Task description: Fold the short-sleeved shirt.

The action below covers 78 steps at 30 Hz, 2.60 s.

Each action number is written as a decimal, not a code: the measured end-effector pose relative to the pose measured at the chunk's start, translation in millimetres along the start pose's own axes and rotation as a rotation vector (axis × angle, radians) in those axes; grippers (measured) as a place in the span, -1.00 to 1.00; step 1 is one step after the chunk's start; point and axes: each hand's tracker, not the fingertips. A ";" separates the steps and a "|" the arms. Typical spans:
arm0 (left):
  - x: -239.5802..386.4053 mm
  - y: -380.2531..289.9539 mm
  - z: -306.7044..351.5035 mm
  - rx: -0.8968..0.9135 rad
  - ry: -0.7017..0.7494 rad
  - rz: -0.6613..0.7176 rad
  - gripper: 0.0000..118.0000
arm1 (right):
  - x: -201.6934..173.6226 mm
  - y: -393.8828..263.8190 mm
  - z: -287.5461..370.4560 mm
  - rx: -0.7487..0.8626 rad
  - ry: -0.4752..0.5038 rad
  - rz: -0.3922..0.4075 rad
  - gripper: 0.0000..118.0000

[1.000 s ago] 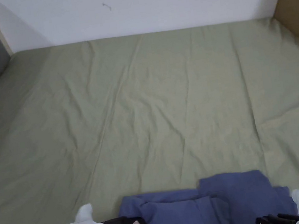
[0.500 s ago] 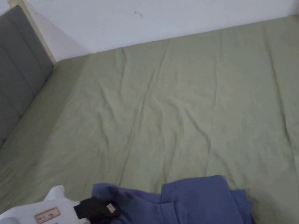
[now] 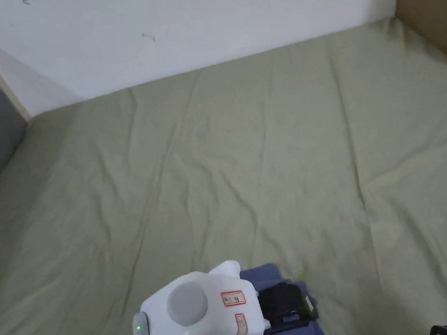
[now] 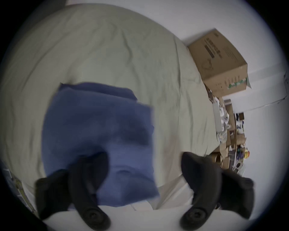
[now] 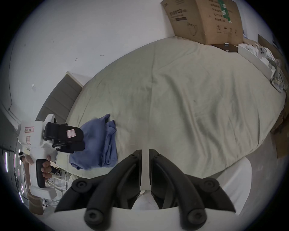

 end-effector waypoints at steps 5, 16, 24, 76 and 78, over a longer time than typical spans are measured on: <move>-9.9 3.1 34.3 0.077 -0.007 -0.002 0.72 | 12.4 -3.1 3.9 0.007 -0.017 -0.027 -0.82; -27.7 -4.3 -9.0 -0.009 0.026 -0.048 -0.94 | 10.5 -5.9 -6.6 -0.005 0.001 -0.025 -0.82; 24.9 -24.9 -59.7 -0.141 -0.001 -0.186 -0.94 | 10.7 -1.6 -3.6 -0.009 -0.023 -0.021 -0.82; -284.0 74.7 127.4 0.075 -0.049 0.112 -0.37 | -152.1 29.3 -113.0 -0.261 0.093 0.437 -0.82; -310.9 90.2 164.7 0.080 0.147 0.092 -0.37 | -155.0 23.9 -117.4 -0.278 0.088 0.447 -0.82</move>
